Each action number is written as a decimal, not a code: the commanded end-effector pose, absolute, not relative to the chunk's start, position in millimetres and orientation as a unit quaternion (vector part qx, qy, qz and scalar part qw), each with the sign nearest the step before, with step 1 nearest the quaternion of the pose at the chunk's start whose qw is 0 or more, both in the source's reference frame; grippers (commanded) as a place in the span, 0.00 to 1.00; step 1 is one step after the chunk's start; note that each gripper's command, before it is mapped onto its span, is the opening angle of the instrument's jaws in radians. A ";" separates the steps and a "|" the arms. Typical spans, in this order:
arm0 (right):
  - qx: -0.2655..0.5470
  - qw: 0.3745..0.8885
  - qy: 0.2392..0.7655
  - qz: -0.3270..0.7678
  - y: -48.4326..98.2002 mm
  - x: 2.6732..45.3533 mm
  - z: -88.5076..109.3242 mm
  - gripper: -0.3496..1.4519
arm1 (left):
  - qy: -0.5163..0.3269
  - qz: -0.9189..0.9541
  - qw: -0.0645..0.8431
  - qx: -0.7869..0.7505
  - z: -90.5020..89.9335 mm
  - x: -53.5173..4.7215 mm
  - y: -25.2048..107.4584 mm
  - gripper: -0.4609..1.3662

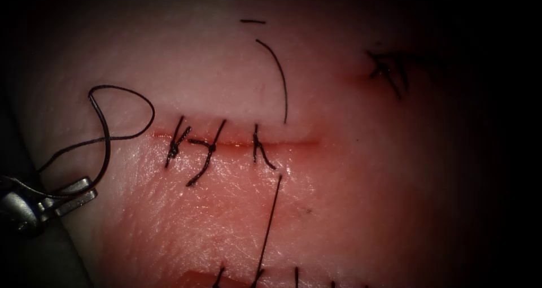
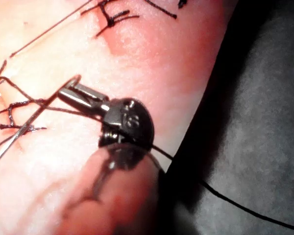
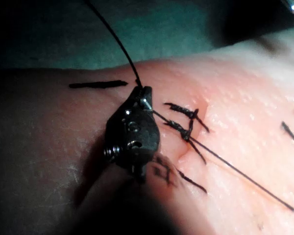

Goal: Wound Closure
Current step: Pull the string through the cut with the right gripper

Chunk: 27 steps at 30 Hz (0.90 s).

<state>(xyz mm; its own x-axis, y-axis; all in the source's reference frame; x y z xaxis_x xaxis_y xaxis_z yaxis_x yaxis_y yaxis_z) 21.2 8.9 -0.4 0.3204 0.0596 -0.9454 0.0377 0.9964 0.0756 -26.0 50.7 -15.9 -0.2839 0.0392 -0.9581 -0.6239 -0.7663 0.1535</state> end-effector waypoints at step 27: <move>0.054 0.805 0.591 -0.013 3.6 22.7 -4.2 0.00 | 0.263 0.758 0.214 -0.557 -15.8 -25.9 50.3 0.06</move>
